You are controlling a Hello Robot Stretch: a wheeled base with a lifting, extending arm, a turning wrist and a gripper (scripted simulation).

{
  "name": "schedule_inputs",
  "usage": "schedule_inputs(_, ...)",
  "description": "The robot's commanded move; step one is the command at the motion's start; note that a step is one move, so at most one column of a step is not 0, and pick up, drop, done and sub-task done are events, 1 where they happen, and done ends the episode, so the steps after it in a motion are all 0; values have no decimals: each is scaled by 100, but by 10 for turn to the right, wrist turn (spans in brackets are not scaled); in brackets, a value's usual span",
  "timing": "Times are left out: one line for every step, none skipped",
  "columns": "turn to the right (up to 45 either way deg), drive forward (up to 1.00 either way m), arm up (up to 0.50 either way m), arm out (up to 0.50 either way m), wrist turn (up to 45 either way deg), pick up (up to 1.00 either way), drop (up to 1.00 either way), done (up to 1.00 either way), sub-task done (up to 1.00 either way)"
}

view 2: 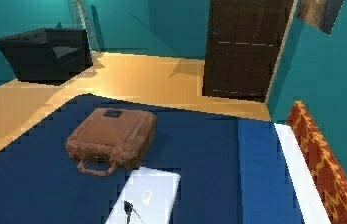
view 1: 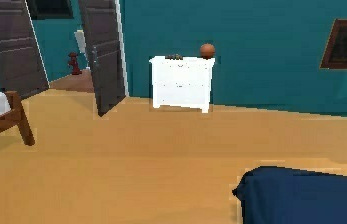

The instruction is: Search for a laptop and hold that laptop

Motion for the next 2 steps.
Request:
schedule_inputs(0,0,0,0,420,0,0,0,0)
schedule_inputs(0,0,-30,0,0,0,0,0,0)
